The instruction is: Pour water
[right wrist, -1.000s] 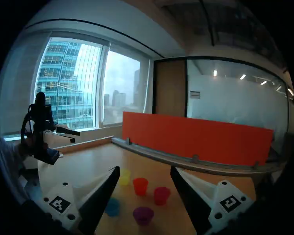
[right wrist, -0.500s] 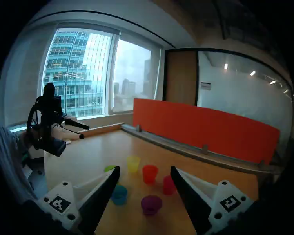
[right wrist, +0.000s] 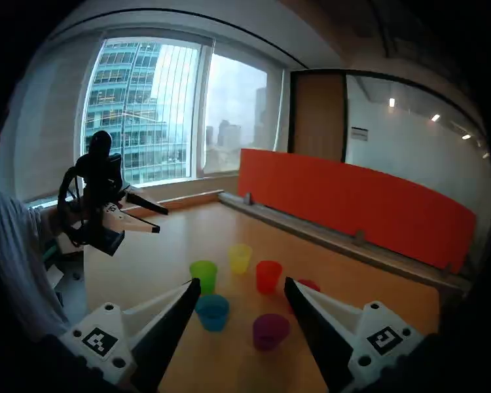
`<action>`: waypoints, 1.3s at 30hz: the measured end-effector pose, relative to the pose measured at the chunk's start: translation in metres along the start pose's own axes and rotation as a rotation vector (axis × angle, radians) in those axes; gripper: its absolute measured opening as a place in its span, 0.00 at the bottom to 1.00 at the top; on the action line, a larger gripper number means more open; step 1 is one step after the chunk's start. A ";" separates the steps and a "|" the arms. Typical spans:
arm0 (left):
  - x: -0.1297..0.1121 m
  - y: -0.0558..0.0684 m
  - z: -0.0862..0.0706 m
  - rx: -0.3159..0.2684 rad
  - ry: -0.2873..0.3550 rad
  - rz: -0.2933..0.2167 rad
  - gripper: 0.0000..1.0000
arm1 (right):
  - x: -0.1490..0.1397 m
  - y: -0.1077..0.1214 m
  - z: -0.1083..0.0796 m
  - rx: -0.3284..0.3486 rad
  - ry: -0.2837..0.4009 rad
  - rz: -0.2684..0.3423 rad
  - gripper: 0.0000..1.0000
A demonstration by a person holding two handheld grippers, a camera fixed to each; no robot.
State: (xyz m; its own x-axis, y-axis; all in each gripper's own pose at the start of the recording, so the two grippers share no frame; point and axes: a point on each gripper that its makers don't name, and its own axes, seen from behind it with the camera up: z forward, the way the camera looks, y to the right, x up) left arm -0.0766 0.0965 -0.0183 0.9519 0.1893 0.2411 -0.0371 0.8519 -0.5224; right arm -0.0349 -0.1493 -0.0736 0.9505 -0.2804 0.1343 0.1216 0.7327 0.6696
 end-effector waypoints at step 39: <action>-0.113 0.008 0.069 -0.116 -0.318 0.072 0.99 | -0.095 -0.035 0.078 0.113 -0.179 -0.036 1.00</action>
State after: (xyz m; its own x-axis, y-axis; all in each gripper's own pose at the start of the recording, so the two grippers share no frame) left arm -0.2052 0.1155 0.0066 0.8051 0.4053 0.4331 -0.0490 0.7731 -0.6324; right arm -0.1524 -0.1970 -0.0528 0.8791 -0.4179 0.2294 0.1120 0.6488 0.7526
